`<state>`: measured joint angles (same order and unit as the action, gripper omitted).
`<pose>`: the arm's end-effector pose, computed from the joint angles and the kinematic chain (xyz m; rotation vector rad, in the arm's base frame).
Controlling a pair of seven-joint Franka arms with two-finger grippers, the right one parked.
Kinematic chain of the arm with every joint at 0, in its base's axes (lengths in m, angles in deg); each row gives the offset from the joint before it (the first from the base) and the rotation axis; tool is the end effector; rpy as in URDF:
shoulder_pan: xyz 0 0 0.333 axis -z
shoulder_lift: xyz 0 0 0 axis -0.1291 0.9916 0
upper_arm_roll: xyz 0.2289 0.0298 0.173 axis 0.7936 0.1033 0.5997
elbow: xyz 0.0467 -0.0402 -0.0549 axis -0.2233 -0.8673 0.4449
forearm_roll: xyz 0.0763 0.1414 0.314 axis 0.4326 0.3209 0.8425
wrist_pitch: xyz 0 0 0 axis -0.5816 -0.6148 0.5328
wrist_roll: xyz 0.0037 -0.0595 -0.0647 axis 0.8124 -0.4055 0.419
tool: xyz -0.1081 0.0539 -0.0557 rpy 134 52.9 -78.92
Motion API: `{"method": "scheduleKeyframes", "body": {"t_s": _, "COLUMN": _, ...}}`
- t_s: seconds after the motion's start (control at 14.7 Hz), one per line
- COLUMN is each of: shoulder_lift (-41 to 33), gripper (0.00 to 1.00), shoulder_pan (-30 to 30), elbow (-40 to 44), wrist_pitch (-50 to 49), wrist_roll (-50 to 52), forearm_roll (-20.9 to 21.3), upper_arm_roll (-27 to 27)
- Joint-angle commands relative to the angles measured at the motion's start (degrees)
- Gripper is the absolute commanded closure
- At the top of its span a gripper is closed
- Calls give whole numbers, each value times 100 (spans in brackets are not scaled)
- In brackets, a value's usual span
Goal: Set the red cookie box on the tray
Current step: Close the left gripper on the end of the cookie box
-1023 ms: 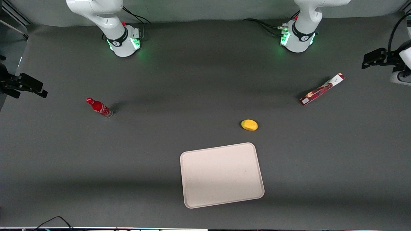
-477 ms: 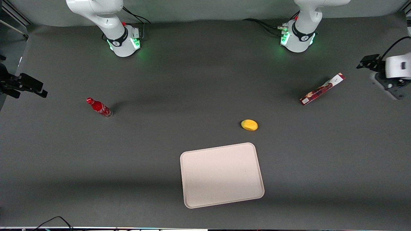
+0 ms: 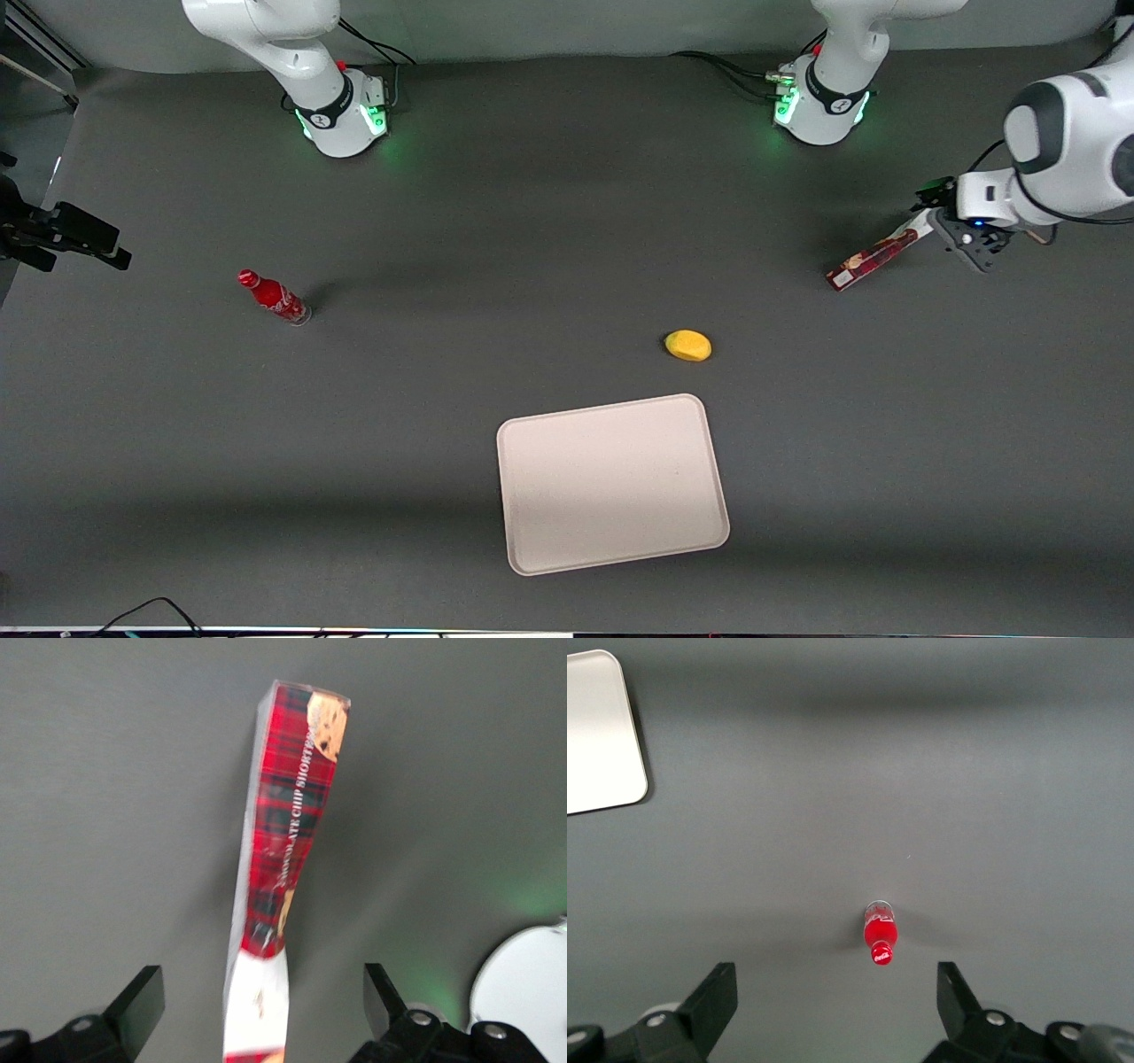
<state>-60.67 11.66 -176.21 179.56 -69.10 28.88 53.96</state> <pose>0.3592 0.1015 0.2624 2.6830 -1.2058 -0.3239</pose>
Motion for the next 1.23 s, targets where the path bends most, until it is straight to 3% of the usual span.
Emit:
{"method": "scheduleKeyframes", "body": {"t_s": 0.0, "shoulder_lift": -85, "gripper": 0, "shoulder_pan": 60, "elbow": -986, "wrist_pitch": 1316, "wrist_roll": -103, "forearm_roll": 38, "upper_arm_roll": 56}}
{"method": "scheduleKeyframes", "body": {"t_s": 0.2, "shoulder_lift": 617, "gripper": 0, "shoulder_pan": 60, "elbow": -1154, "wrist_pitch": 2380, "wrist_roll": -112, "forearm_roll": 3, "upper_arm_roll": 47}}
{"method": "scheduleKeyframes", "body": {"t_s": 0.27, "shoulder_lift": 802, "gripper": 16, "shoulder_pan": 68, "elbow": -1155, "wrist_pitch": 2583, "wrist_roll": -103, "forearm_roll": -32, "upper_arm_roll": 38}}
{"method": "scheduleKeyframes", "body": {"t_s": 0.34, "shoulder_lift": 969, "gripper": 55, "shoulder_pan": 68, "elbow": -1146, "wrist_pitch": 2655, "wrist_roll": -103, "forearm_roll": -163, "upper_arm_roll": 38}}
{"method": "scheduleKeyframes", "body": {"t_s": 0.41, "shoulder_lift": 1049, "gripper": 87, "shoulder_pan": 77, "elbow": -1137, "wrist_pitch": 2691, "wrist_roll": -112, "forearm_roll": -382, "upper_arm_roll": 30}}
{"method": "scheduleKeyframes", "body": {"t_s": 0.48, "shoulder_lift": 1085, "gripper": 100, "shoulder_pan": 86, "elbow": -1128, "wrist_pitch": 2691, "wrist_roll": -103, "forearm_roll": -523, "upper_arm_roll": 12}}
{"method": "scheduleKeyframes", "body": {"t_s": 0.82, "shoulder_lift": 1042, "gripper": 100, "shoulder_pan": 95, "elbow": -866, "wrist_pitch": 2342, "wrist_roll": -77, "forearm_roll": -760, "upper_arm_roll": -23}}
{"method": "scheduleKeyframes", "body": {"t_s": 1.16, "shoulder_lift": 901, "gripper": 100, "shoulder_pan": 104, "elbow": 889, "wrist_pitch": 50, "wrist_roll": 273, "forearm_roll": -1263, "upper_arm_roll": -190}}
